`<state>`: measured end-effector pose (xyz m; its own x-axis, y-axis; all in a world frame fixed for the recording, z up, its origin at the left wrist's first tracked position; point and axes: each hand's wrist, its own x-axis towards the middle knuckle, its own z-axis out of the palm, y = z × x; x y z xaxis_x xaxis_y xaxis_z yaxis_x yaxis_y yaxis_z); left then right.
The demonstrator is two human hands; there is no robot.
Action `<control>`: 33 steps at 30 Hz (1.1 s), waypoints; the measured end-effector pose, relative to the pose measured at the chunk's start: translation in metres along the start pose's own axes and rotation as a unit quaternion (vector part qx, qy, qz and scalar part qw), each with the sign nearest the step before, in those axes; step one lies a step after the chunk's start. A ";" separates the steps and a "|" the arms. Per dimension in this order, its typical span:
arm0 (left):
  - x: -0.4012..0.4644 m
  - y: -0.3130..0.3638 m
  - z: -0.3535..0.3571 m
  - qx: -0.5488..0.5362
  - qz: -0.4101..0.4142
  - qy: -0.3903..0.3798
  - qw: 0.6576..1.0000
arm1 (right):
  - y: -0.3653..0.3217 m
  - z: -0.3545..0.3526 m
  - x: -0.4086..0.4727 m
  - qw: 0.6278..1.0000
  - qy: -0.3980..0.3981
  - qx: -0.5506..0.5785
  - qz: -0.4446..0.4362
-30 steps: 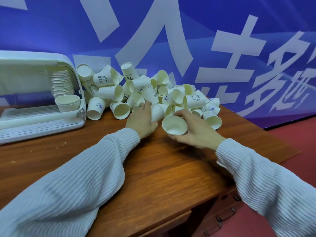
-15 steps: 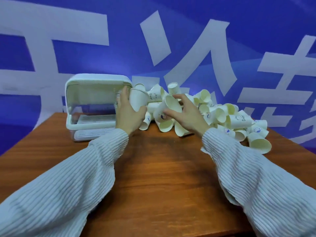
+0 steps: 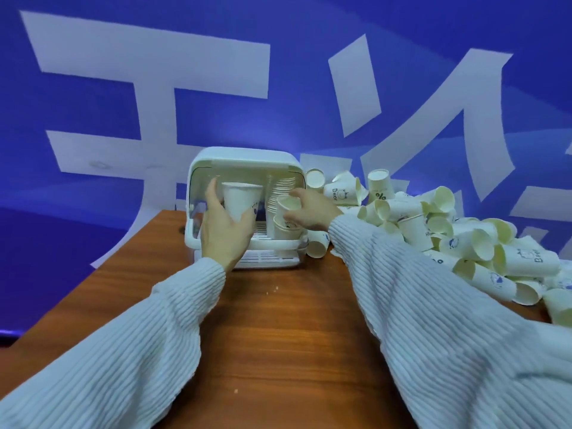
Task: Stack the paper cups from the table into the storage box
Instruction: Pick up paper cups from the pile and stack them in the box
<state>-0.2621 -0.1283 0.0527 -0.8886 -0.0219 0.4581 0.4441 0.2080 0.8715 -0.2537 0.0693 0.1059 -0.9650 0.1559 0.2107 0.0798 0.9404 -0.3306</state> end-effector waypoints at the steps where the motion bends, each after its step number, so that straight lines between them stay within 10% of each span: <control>1: 0.001 -0.003 -0.001 -0.007 0.000 -0.006 1.000 | 0.000 0.004 0.003 0.999 -0.037 -0.015 0.002; 7: 0.013 -0.015 0.006 0.010 0.015 -0.035 0.999 | 0.004 0.031 0.001 0.990 -0.131 -0.052 -0.005; 22: 0.037 -0.005 0.078 0.271 0.042 -0.232 0.933 | 0.052 0.009 -0.046 0.991 0.015 0.133 0.010; 28: 0.028 -0.007 0.082 0.416 0.073 -0.234 0.876 | 0.078 -0.005 -0.072 0.990 0.037 0.129 0.032; 33: 0.003 0.019 0.095 0.372 0.178 -0.131 0.902 | 0.111 -0.037 -0.130 0.989 0.058 0.114 0.070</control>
<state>-0.2668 -0.0317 0.0540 -0.7448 0.3878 0.5431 0.5940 0.7561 0.2747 -0.1098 0.1645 0.0758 -0.9121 0.3257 0.2489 0.1386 0.8165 -0.5605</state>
